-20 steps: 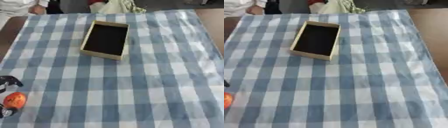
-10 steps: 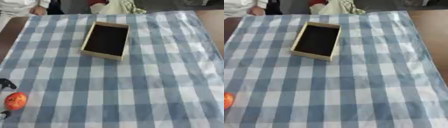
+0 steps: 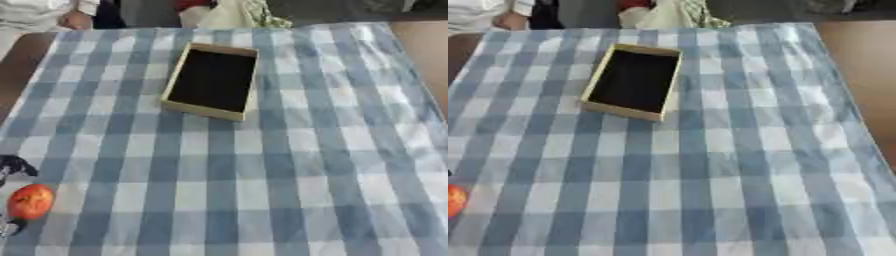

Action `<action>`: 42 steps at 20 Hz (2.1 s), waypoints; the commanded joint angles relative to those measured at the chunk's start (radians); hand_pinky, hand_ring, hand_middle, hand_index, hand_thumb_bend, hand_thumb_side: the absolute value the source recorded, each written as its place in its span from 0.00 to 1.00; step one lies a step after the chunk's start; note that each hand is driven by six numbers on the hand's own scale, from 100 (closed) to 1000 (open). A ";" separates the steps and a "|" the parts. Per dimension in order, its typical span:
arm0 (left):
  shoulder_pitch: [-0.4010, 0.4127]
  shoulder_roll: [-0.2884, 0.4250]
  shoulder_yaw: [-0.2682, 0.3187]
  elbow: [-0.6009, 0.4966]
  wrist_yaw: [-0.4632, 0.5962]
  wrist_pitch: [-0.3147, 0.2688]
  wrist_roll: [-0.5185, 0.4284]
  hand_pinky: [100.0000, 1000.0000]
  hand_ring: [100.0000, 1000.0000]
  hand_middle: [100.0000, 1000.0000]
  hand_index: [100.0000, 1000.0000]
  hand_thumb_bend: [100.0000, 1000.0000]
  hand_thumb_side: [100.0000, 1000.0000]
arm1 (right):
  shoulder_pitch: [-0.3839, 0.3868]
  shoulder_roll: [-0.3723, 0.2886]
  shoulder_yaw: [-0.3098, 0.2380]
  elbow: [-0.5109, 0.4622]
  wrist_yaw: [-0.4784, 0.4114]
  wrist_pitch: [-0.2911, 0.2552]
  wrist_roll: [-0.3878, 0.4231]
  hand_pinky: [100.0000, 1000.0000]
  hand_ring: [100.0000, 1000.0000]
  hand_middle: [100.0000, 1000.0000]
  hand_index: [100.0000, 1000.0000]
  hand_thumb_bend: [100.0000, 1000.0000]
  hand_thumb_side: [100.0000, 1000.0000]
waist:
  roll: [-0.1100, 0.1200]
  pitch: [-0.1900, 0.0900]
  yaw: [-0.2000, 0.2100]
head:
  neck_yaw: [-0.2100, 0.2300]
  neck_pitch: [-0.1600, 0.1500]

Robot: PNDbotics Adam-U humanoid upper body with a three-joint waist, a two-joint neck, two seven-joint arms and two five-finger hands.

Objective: Pick up objects on the table and place them in the box.

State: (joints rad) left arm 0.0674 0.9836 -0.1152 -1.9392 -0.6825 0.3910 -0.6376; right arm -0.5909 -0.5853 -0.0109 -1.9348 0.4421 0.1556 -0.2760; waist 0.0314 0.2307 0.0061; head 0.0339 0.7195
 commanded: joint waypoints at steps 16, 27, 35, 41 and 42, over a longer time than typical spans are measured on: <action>-0.010 0.019 0.000 -0.013 0.018 0.001 0.029 0.74 0.82 0.76 0.77 0.09 0.00 | -0.013 -0.020 -0.008 -0.002 -0.008 -0.001 -0.006 0.69 0.68 0.71 0.78 0.10 0.93 | 0.003 -0.012 -0.001 | 0.000 0.002; -0.032 0.043 0.027 -0.059 -0.001 0.011 0.046 0.71 0.79 0.74 0.75 0.05 0.00 | -0.012 -0.023 -0.009 -0.001 -0.006 -0.001 -0.008 0.69 0.68 0.71 0.78 0.10 0.93 | 0.006 -0.017 0.002 | 0.007 0.005; -0.101 0.084 0.036 -0.061 -0.009 -0.023 0.068 0.71 0.79 0.75 0.75 0.01 0.00 | -0.013 -0.023 -0.007 -0.001 -0.004 -0.003 -0.007 0.69 0.68 0.71 0.78 0.10 0.93 | 0.007 -0.022 0.003 | 0.020 0.005; -0.176 0.120 0.025 -0.061 -0.009 -0.052 0.056 0.72 0.79 0.76 0.76 0.00 0.00 | -0.016 -0.021 -0.004 0.000 -0.005 -0.005 -0.004 0.69 0.68 0.71 0.78 0.10 0.93 | 0.008 -0.025 0.000 | 0.022 0.007; -0.195 0.124 0.023 -0.061 -0.006 -0.055 0.055 0.71 0.79 0.76 0.76 0.00 0.00 | -0.017 -0.021 -0.002 0.000 -0.005 -0.005 -0.003 0.69 0.68 0.71 0.78 0.10 0.93 | 0.008 -0.025 -0.001 | 0.021 0.008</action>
State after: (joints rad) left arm -0.1125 1.0592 -0.1026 -1.9860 -0.6870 0.3428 -0.5827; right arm -0.5905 -0.5850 -0.0102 -1.9293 0.4391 0.1525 -0.2797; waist 0.0382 0.2246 0.0058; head 0.0516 0.7196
